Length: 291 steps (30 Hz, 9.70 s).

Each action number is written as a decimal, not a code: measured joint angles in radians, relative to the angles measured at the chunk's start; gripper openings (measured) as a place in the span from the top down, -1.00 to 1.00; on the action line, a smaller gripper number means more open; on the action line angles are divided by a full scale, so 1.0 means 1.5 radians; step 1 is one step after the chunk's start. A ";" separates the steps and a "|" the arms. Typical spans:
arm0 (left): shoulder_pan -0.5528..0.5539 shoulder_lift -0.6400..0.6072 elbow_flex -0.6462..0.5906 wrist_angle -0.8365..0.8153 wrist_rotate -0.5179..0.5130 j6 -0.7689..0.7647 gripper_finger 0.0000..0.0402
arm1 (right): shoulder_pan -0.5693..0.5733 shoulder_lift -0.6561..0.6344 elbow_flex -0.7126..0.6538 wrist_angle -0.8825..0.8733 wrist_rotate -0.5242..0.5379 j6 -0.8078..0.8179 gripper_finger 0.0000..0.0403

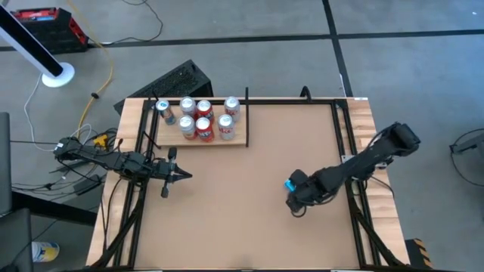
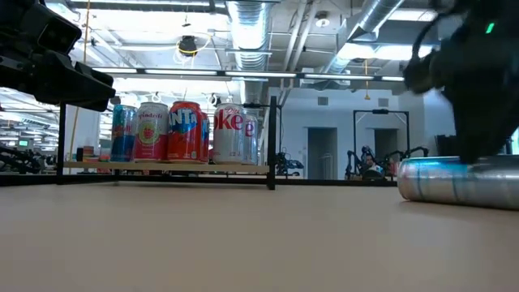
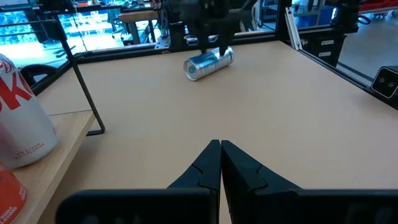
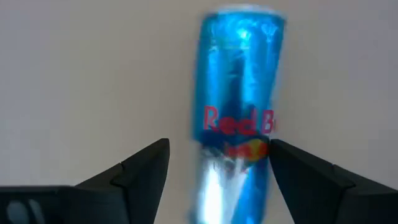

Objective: Place canned beverage on shelf
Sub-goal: Put the blue soda can on the shelf aligned with the other blue soda can

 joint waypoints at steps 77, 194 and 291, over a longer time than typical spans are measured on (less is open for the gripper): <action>0.000 0.000 0.000 0.000 0.000 0.000 1.00 | -0.234 0.579 0.344 1.112 0.196 -0.816 -0.87; 0.038 0.384 0.119 0.493 -0.128 -0.204 -0.37 | -0.610 -0.318 -0.335 0.914 0.136 -1.079 0.90; 0.052 0.598 0.269 0.116 -0.196 -0.194 -0.66 | -0.610 -0.318 -0.335 0.898 0.089 -1.091 0.90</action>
